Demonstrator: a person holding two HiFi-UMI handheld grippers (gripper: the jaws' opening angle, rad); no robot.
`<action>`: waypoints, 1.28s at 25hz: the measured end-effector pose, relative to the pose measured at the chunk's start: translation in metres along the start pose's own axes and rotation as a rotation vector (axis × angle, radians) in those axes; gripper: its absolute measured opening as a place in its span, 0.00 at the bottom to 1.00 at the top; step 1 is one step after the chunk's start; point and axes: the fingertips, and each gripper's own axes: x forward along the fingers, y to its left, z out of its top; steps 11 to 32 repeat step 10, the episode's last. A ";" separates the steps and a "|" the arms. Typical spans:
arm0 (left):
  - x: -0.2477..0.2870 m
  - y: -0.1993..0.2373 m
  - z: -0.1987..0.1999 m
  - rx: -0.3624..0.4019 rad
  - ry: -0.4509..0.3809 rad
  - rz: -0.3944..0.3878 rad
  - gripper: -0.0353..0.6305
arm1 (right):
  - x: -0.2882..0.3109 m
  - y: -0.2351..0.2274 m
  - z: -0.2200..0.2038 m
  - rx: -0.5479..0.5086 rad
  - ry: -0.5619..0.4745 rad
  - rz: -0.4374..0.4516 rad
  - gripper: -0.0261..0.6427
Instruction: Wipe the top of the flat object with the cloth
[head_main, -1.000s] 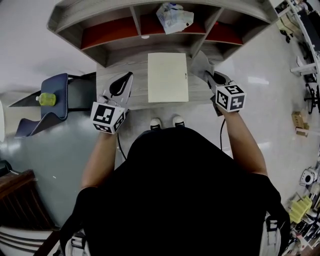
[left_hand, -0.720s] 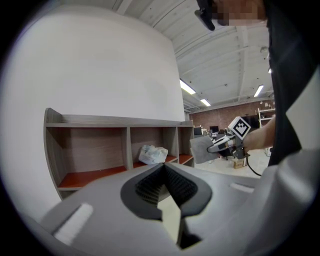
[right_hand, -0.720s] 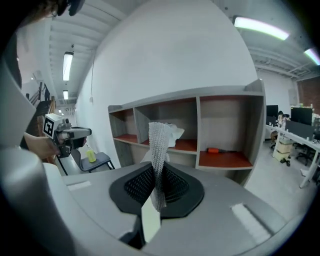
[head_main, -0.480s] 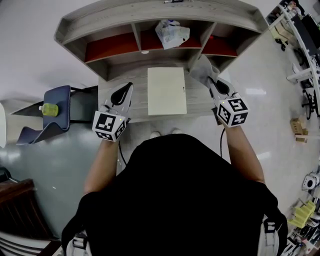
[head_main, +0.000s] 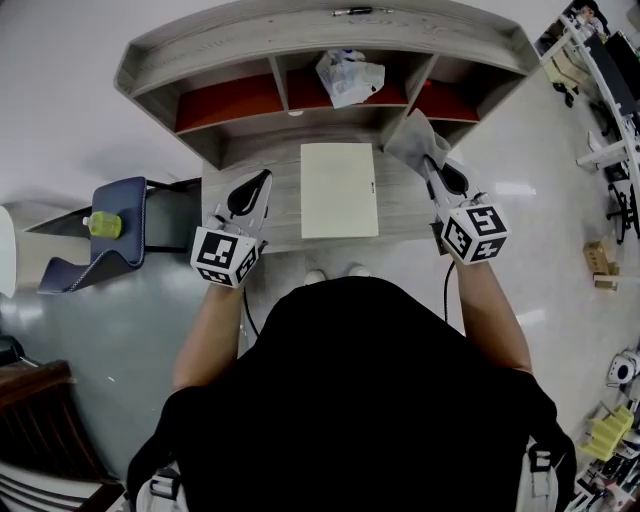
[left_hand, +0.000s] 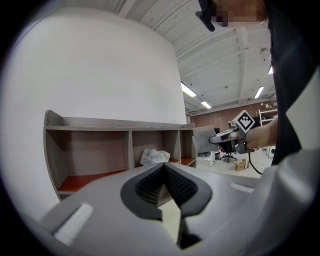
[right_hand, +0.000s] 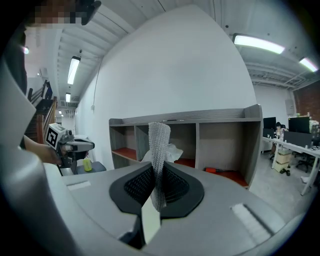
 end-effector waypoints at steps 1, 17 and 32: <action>0.001 0.000 0.000 0.003 0.000 -0.001 0.05 | 0.000 0.001 0.002 -0.001 -0.007 0.003 0.07; -0.001 0.003 -0.010 0.003 0.022 -0.002 0.05 | 0.001 0.010 0.012 -0.009 -0.022 0.019 0.07; -0.001 0.003 -0.010 0.003 0.022 -0.002 0.05 | 0.001 0.010 0.012 -0.009 -0.022 0.019 0.07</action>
